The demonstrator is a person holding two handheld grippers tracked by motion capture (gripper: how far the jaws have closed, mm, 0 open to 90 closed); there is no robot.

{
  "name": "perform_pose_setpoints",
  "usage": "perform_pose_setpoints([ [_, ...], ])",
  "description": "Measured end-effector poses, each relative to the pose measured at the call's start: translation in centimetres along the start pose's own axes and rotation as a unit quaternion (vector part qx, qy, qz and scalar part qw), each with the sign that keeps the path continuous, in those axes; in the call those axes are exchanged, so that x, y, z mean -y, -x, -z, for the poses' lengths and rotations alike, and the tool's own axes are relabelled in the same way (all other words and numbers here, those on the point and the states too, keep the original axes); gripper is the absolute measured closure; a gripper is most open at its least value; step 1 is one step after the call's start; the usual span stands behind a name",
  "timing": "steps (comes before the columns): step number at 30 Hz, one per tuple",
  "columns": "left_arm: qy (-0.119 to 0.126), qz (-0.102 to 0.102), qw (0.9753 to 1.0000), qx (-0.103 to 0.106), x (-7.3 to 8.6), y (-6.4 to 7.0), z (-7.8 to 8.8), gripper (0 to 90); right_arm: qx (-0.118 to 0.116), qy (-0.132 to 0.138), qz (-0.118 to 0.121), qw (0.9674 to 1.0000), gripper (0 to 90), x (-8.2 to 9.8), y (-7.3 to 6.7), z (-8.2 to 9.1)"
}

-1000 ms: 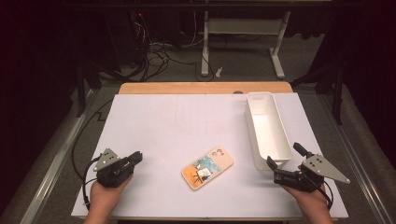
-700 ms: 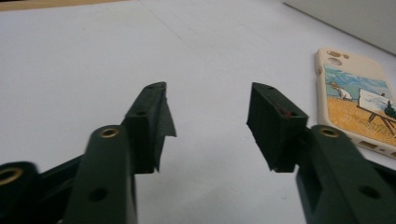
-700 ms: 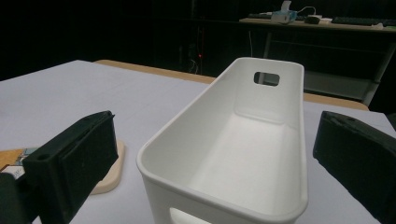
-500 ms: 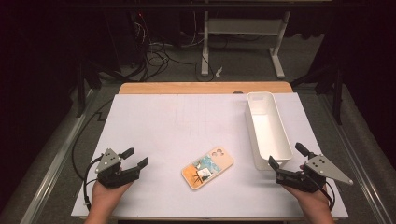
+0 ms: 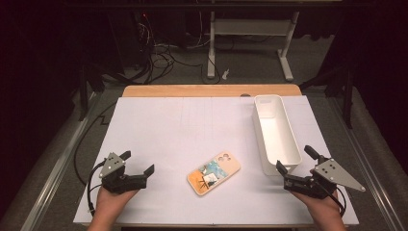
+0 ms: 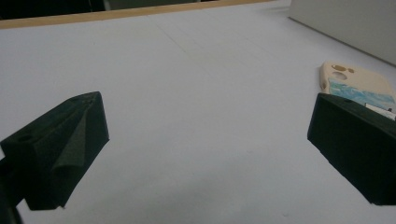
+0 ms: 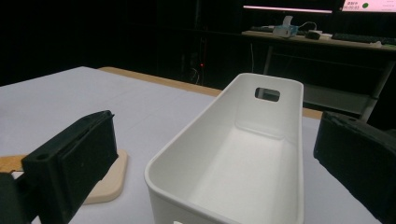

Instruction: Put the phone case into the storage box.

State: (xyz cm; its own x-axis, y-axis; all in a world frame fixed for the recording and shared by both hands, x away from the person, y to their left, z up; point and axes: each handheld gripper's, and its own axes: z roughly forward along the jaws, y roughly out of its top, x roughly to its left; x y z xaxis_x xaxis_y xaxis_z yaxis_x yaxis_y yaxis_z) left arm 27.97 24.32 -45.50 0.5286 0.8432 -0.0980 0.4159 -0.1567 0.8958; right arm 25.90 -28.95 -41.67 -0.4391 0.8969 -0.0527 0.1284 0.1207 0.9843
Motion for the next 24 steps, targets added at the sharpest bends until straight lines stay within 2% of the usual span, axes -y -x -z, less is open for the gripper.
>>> perform_pose_setpoints([
  [3,-0.007,-0.004,0.9999,0.008,0.0,0.0,-0.1,0.2,-0.006,-0.008,0.007,0.9999,0.0,0.0,-0.1,-0.3],
  [6,-0.029,0.005,0.9991,0.032,0.0,0.1,-0.3,0.6,-0.008,-0.009,0.009,0.9999,0.0,0.0,-0.3,-0.4],
  [10,-0.065,-0.013,0.9973,0.030,0.0,0.7,-0.9,0.3,-0.007,-0.004,0.009,0.9999,0.0,0.1,-0.3,-0.1],
  [13,-0.082,-0.016,0.9959,0.036,0.0,0.9,-1.2,0.2,-0.009,-0.007,0.006,0.9999,0.0,0.3,-0.2,0.1],
  [17,-0.111,-0.023,0.9927,0.040,0.0,1.4,-1.7,0.3,-0.005,-0.004,0.004,1.0000,0.0,0.3,0.1,0.4],
  [19,-0.130,-0.027,0.9901,0.045,0.0,1.6,-1.9,0.3,-0.005,-0.004,0.005,1.0000,0.0,0.3,0.1,0.4],
  [21,-0.147,-0.041,0.9872,0.045,0.1,1.8,-2.2,0.2,-0.004,-0.006,0.004,1.0000,0.0,0.4,0.2,0.3],
  [24,-0.165,-0.054,0.9838,0.046,0.2,2.0,-2.4,0.2,-0.003,-0.008,0.005,1.0000,0.0,0.4,0.2,0.2],
])
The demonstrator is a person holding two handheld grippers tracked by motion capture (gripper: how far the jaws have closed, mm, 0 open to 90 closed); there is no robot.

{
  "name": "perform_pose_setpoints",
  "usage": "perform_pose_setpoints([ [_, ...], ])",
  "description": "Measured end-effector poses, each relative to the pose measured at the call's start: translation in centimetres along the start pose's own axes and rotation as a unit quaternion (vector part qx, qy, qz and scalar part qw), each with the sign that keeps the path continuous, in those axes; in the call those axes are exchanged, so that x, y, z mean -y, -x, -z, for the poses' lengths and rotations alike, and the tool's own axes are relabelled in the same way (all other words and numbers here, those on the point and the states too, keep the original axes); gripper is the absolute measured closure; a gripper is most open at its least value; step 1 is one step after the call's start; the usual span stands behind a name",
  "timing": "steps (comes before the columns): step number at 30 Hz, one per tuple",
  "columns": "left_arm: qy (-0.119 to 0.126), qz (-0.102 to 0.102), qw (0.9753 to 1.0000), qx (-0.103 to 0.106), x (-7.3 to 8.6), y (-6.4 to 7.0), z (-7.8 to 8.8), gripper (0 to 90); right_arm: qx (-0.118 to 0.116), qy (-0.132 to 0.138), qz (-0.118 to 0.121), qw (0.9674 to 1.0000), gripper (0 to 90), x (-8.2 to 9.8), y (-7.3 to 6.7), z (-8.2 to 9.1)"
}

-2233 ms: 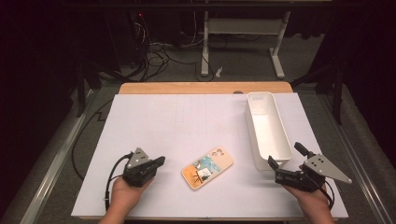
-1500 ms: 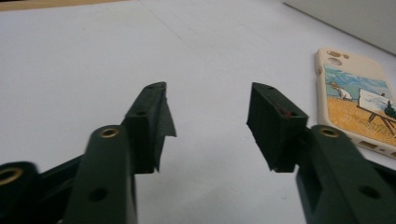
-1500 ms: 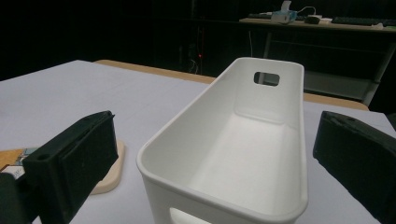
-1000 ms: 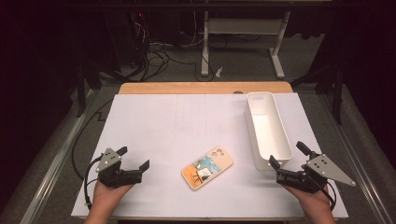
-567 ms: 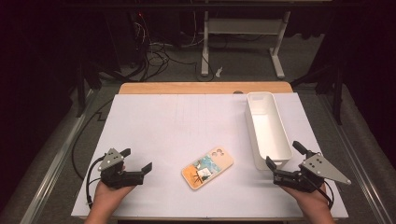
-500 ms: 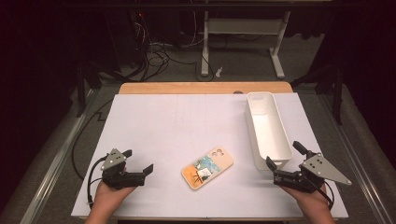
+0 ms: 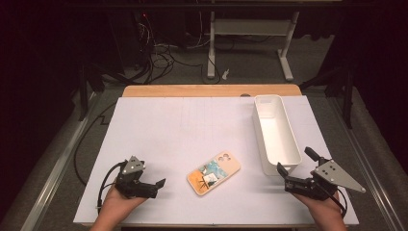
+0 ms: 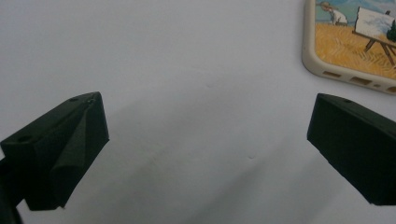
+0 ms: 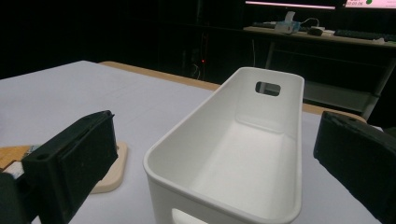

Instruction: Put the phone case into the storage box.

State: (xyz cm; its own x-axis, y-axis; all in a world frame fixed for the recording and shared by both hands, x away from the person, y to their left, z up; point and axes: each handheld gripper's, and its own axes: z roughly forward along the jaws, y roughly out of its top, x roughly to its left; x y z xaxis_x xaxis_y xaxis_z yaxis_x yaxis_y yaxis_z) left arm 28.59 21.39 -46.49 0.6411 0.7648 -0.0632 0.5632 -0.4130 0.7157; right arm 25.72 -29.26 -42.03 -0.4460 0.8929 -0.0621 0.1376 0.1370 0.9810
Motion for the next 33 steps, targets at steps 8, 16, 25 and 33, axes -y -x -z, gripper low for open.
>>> perform_pose_setpoints([
  [8,-0.038,-0.019,0.9990,0.015,-0.3,0.8,-0.4,0.2,-0.003,-0.006,0.001,1.0000,0.0,0.1,0.0,-0.1],
  [16,-0.050,-0.027,0.9979,0.030,-0.6,1.7,-0.8,0.2,-0.001,-0.008,-0.002,1.0000,0.0,0.2,0.1,-0.1],
  [25,-0.055,-0.036,0.9965,0.052,-1.1,3.2,-1.4,0.2,-0.002,-0.009,0.000,1.0000,0.0,0.2,0.0,-0.2],
  [33,-0.054,-0.049,0.9948,0.071,-1.8,5.7,-2.5,0.2,-0.002,-0.009,-0.002,1.0000,0.0,0.3,0.0,-0.2],
])
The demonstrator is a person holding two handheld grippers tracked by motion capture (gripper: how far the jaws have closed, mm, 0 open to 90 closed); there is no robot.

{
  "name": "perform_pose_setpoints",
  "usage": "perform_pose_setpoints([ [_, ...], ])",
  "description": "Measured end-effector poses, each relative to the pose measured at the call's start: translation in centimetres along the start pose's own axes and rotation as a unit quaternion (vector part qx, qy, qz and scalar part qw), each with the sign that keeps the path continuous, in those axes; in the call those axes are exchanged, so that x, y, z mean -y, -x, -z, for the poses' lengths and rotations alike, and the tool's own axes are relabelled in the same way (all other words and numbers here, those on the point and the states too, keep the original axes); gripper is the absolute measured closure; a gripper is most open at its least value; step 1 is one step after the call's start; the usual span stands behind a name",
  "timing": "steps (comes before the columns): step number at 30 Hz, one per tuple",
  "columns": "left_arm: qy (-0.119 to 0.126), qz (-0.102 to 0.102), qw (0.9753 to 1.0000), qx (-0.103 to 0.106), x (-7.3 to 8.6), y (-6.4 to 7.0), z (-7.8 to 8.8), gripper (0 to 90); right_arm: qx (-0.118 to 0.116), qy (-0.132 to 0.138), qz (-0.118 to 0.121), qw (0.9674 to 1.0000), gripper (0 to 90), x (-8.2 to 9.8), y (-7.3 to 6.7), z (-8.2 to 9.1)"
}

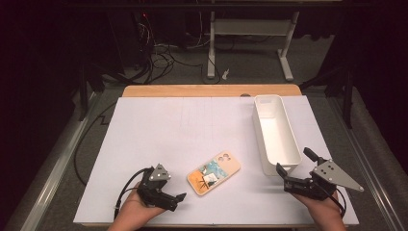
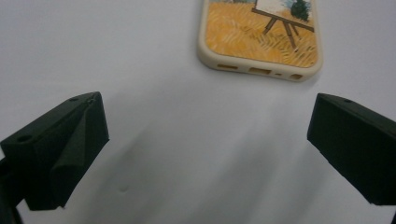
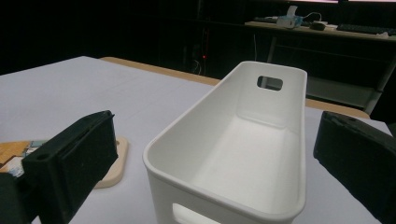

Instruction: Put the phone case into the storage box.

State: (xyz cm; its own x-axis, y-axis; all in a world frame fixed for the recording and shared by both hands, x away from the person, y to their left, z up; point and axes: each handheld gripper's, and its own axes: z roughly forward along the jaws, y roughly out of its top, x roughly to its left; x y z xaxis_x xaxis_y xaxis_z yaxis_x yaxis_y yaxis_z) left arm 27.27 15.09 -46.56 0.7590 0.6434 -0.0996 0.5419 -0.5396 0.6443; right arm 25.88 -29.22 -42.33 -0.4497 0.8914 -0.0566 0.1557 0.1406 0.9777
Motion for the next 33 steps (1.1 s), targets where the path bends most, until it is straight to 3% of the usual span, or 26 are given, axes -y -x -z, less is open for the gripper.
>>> perform_pose_setpoints([
  [7,0.000,-0.009,0.9999,0.008,-1.1,1.1,-1.1,0.2,0.001,-0.001,-0.001,1.0000,0.0,0.0,0.0,0.0],
  [8,0.000,-0.010,0.9998,0.017,-1.5,1.2,-1.5,0.2,0.002,-0.001,-0.002,1.0000,0.0,0.1,0.0,0.0],
  [17,-0.005,-0.026,0.9996,0.012,-3.1,1.8,-3.0,0.2,0.003,0.001,-0.005,1.0000,0.0,0.0,0.2,0.1],
  [25,-0.011,-0.041,0.9989,0.022,-4.9,2.5,-5.2,0.2,0.003,0.000,-0.005,1.0000,0.0,0.0,0.1,0.1],
  [33,-0.032,-0.048,0.9982,0.017,-6.4,2.7,-7.1,0.1,0.002,0.001,-0.005,1.0000,0.0,0.1,0.2,0.1],
])
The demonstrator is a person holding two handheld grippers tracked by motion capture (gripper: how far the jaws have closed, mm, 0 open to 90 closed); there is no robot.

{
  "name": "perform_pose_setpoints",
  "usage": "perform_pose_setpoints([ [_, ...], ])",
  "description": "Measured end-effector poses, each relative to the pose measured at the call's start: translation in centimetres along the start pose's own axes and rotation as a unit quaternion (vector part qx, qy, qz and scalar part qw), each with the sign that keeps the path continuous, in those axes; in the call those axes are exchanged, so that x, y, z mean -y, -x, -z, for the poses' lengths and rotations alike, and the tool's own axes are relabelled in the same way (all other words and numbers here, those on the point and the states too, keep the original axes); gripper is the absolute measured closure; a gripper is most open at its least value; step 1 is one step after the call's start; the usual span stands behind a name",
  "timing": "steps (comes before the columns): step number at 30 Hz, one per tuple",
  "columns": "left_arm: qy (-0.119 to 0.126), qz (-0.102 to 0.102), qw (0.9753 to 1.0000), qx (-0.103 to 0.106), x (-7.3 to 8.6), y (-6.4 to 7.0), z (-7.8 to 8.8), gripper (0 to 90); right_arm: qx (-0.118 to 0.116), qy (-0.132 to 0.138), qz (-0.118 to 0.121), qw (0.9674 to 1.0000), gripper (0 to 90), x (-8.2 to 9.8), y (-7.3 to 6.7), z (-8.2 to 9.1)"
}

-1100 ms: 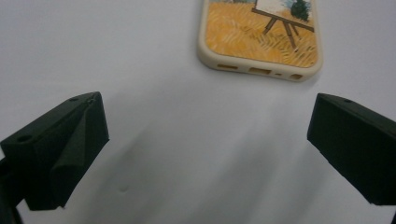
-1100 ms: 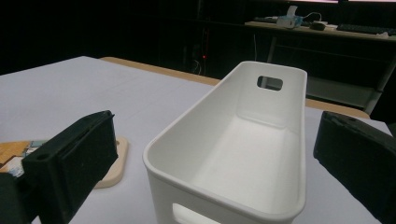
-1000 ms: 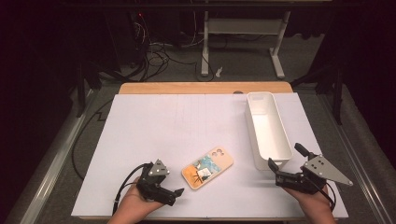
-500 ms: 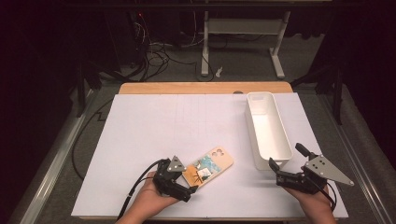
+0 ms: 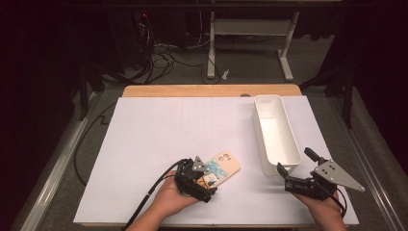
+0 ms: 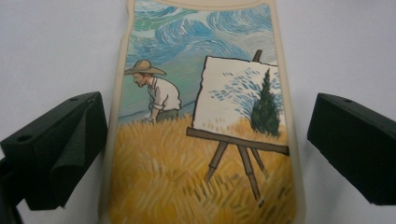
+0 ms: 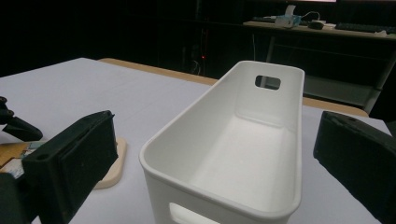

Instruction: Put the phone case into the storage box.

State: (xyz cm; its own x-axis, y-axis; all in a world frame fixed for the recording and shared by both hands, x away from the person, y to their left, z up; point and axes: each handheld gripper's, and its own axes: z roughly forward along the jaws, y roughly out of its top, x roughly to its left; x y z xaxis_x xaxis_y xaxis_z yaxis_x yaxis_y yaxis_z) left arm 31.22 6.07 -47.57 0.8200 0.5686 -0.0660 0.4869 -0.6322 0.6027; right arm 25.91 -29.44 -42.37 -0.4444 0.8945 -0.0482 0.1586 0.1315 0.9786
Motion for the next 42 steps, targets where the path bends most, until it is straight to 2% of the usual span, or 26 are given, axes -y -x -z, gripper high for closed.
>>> perform_pose_setpoints([
  [8,-0.006,-0.004,1.0000,-0.006,-0.56,-0.13,-0.43,0.1,0.000,0.000,-0.001,1.0000,0.1,0.00,0.01,0.01],
  [9,-0.007,-0.009,0.9999,-0.011,-0.55,-0.04,-0.50,0.1,0.000,0.000,-0.001,1.0000,0.1,0.01,0.02,0.00],
  [26,-0.014,-0.010,0.9998,-0.008,-0.65,-0.04,-0.61,0.5,0.000,-0.002,-0.003,1.0000,0.1,-0.01,-0.02,0.00],
  [34,-0.013,-0.015,0.9998,-0.005,-0.65,0.20,-0.29,9.3,0.001,-0.002,-0.005,1.0000,0.1,-0.02,0.03,0.01],
  [42,-0.018,-0.013,0.9997,-0.005,-0.79,0.24,-0.26,10.4,0.002,-0.001,-0.006,1.0000,0.1,-0.05,0.06,0.09],
])
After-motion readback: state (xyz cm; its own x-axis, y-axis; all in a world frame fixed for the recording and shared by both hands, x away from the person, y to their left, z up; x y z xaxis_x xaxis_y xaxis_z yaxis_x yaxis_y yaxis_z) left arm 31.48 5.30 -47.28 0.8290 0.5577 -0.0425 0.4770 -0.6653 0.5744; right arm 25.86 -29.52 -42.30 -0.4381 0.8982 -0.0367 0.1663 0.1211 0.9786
